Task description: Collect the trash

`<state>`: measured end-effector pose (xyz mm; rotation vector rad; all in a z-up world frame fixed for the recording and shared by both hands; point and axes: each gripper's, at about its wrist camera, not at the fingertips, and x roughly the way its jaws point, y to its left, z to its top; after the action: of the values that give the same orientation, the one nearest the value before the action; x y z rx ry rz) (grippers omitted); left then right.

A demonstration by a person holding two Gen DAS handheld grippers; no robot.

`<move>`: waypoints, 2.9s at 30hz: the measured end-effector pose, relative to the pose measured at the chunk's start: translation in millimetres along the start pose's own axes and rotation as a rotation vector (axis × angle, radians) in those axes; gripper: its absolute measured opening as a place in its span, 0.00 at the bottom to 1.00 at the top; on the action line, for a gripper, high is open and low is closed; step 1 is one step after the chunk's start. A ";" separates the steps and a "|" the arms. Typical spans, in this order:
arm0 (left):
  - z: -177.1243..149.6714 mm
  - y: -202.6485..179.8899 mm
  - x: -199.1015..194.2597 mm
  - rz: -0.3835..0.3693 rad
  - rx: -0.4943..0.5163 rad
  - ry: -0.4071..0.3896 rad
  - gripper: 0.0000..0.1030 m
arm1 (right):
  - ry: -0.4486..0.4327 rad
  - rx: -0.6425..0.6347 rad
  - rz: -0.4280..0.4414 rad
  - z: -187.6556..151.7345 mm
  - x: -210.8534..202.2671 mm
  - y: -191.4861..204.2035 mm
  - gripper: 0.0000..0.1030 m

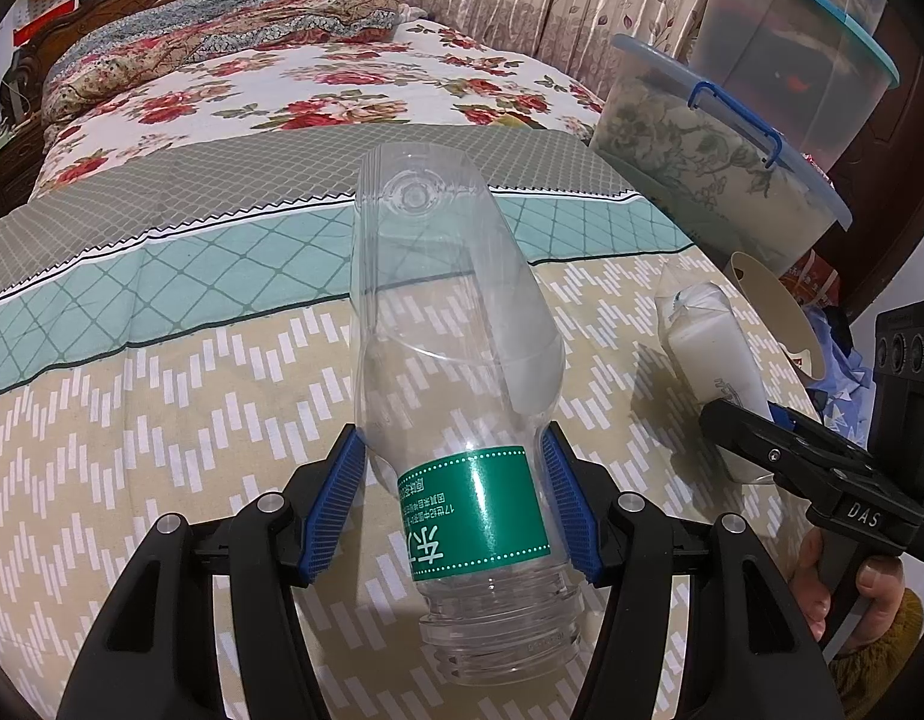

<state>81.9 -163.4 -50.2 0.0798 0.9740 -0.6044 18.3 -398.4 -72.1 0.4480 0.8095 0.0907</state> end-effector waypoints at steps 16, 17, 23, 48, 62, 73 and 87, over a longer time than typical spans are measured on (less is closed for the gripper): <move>-0.2 3.8 -1.2 -0.002 -0.001 -0.001 0.55 | 0.001 -0.001 0.000 -0.1 -0.2 0.1 0.73; -0.2 3.3 -1.2 -0.002 -0.002 -0.001 0.55 | 0.001 -0.001 0.000 0.2 -0.2 -0.2 0.73; -0.3 -2.2 -1.1 -0.004 -0.001 -0.002 0.55 | 0.001 -0.001 0.000 0.3 -0.3 -0.3 0.73; -0.5 -2.6 -1.1 -0.010 -0.003 -0.002 0.55 | 0.002 -0.002 0.001 0.8 -0.6 -0.7 0.73; -0.6 -3.3 -1.4 -0.012 -0.002 -0.004 0.55 | 0.002 -0.003 0.002 0.9 -0.7 -0.7 0.73; 5.3 -9.7 -1.3 -0.084 -0.029 -0.014 0.54 | -0.021 -0.018 0.028 -3.8 -6.0 4.0 0.72; 53.3 -100.2 3.4 -0.251 0.069 -0.004 0.54 | -0.171 0.082 -0.008 5.7 -69.7 -59.5 0.72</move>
<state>71.8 -265.8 -2.3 0.0171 0.9668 -0.8689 -31.3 -471.3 -46.3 0.5231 0.6488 0.0116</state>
